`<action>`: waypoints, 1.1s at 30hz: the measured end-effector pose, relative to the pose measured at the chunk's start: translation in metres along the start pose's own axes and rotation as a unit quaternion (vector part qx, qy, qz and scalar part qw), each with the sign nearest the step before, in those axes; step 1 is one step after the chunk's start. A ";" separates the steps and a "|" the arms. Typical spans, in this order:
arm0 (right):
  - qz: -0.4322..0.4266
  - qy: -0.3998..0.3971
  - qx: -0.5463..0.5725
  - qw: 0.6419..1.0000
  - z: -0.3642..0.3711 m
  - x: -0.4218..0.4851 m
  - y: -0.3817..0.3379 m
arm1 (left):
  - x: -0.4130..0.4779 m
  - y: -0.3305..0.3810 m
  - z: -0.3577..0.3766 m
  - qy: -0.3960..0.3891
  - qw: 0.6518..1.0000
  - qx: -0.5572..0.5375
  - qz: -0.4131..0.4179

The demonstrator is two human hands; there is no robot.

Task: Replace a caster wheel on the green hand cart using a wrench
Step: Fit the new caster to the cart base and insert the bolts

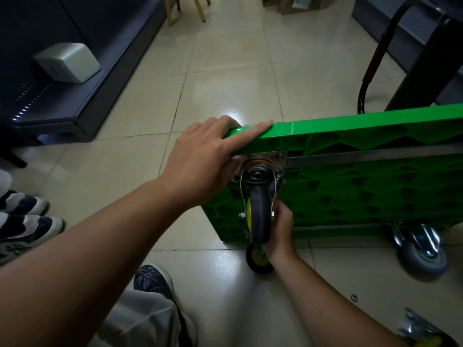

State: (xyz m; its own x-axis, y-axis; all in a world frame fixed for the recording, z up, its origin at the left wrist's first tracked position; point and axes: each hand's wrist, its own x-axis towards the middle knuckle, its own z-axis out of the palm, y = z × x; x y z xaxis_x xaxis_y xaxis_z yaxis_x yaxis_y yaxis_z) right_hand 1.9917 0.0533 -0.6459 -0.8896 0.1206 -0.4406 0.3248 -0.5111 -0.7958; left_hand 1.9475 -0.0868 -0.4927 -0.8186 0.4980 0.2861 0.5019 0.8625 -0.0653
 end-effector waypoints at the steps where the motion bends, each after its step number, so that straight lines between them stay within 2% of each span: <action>1: 0.031 -0.018 0.023 0.999 0.001 0.001 -0.002 | 0.000 0.000 0.000 0.000 1.000 0.000 -0.001; 4: 0.093 -0.058 0.063 0.992 0.002 0.004 -0.008 | 0.001 0.001 0.000 0.001 1.000 -0.002 -0.001; 7: 0.105 -0.077 0.043 0.991 0.001 0.003 -0.014 | 0.001 0.002 -0.001 0.001 1.000 -0.003 -0.001; 11: 0.034 -0.072 -0.018 0.997 -0.006 0.003 -0.005 | -0.001 0.002 -0.001 -0.006 1.000 0.002 0.001; 19: -0.052 -0.064 -0.111 0.990 -0.016 0.017 0.005 | -0.001 0.001 0.000 -0.002 1.000 0.006 0.003; 26: -0.030 -0.123 -0.129 0.984 -0.022 0.025 0.009 | -0.001 0.001 0.001 -0.005 1.000 0.001 0.002; 33: -0.088 -0.108 -0.190 0.972 -0.030 0.035 0.012 | -0.001 0.000 0.002 -0.002 1.000 0.001 0.007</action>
State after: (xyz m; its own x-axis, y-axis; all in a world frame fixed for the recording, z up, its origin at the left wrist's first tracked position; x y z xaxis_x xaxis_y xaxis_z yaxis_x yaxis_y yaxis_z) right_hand 1.9742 0.0772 -0.6830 -0.9754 -0.0257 -0.2191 0.2205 -0.1429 -0.9649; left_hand 1.9480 -0.0876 -0.4946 -0.8124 0.5107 0.2814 0.5132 0.8553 -0.0708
